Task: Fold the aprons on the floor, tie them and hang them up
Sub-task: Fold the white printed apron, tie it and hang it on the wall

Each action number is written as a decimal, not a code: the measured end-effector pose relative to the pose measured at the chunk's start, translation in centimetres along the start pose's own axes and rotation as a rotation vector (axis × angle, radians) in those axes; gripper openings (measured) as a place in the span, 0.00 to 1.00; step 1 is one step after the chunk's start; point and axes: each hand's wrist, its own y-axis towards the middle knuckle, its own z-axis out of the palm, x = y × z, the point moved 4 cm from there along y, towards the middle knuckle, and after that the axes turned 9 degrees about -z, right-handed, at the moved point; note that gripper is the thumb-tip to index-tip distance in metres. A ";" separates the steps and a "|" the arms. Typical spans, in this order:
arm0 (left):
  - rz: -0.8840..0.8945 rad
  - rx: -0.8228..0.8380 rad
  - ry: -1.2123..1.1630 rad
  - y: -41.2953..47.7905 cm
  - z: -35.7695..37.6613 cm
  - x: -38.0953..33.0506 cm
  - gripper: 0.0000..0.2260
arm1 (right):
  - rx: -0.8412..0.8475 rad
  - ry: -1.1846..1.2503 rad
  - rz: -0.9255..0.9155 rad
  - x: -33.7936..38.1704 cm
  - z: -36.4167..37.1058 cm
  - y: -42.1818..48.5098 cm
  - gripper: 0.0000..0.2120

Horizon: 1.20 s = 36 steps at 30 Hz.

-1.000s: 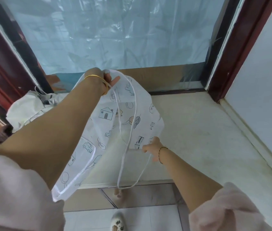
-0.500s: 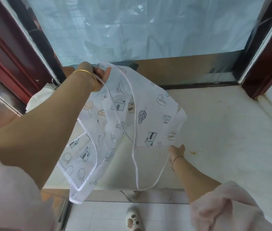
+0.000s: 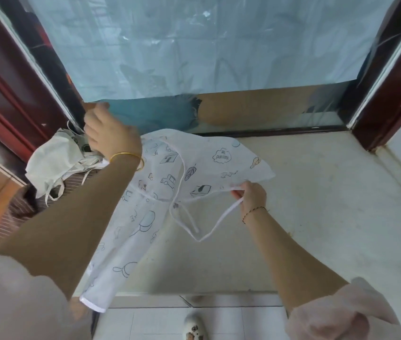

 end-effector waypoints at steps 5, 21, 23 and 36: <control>1.086 0.229 -0.249 -10.9 -1.7 -6.3 0.10 | -0.020 0.040 -0.229 5.5 1.1 -2.5 0.08; 1.019 0.331 0.928 -17.8 -3.2 -2.9 0.14 | 0.111 -0.631 -0.576 11.8 -7.9 -9.9 0.14; 0.999 0.457 0.945 -18.9 -3.9 -2.2 0.13 | 0.084 -0.825 -0.668 11.5 -8.4 -10.7 0.09; 0.384 1.750 0.907 -40.1 -2.7 9.6 0.09 | 1.028 -1.684 -0.043 1.5 -18.3 -13.4 0.13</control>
